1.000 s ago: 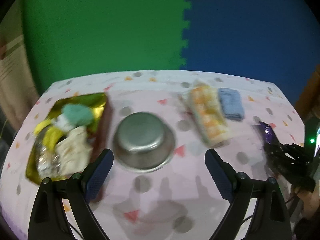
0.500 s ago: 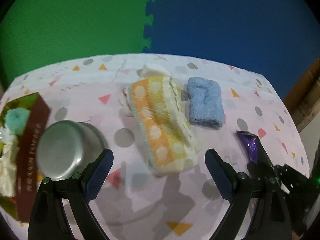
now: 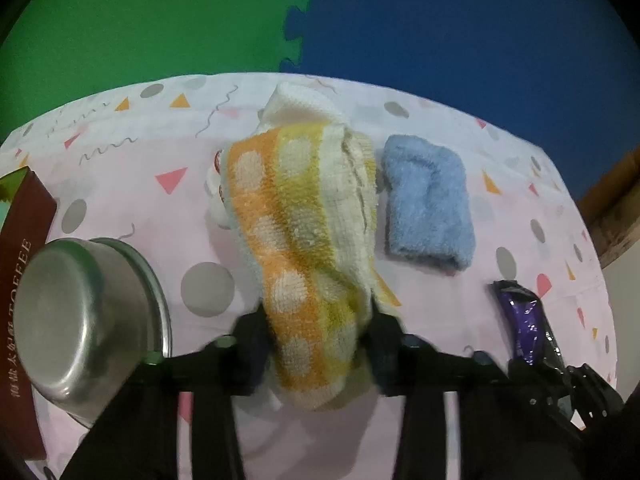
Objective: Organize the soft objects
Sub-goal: 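Grasp the orange-yellow striped towel with the left tool while the right holds the packet, then carry the striped towel into the gold tin and open the left tool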
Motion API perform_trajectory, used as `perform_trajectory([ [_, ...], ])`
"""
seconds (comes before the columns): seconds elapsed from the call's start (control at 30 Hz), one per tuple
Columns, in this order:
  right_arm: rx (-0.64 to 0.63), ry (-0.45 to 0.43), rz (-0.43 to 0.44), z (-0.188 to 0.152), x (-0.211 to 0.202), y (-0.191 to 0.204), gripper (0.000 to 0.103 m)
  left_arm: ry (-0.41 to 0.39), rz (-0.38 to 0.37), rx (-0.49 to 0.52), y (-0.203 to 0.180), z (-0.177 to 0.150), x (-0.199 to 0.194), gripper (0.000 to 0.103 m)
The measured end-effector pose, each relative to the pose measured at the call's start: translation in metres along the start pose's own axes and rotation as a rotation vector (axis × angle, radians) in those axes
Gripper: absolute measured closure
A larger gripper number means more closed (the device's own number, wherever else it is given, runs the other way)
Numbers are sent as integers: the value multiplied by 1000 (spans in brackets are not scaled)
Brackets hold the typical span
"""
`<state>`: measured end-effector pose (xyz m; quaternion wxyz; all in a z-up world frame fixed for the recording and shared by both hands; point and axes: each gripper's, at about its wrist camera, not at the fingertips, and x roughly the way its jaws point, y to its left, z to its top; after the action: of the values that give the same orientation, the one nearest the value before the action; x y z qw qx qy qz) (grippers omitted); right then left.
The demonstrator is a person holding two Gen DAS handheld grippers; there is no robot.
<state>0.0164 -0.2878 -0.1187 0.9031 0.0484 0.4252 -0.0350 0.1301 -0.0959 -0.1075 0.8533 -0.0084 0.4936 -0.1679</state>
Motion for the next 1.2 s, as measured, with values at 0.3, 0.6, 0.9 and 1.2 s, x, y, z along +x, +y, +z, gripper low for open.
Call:
perform_trajectory([
  [0.3,1,0,2,1,0,0,78,-6,12,48,-3,-9,-21,77],
  [0.6,2,0,2,1,0,0,78,-36,8,85,-4,-21,-54,78],
  [0.9,1,0,1,1,0,1,78,-36,19,112,0,-32,-79,77],
  [1.2,1,0,0,1,0,1,78,-40,48,123,15,-38,-103,77],
])
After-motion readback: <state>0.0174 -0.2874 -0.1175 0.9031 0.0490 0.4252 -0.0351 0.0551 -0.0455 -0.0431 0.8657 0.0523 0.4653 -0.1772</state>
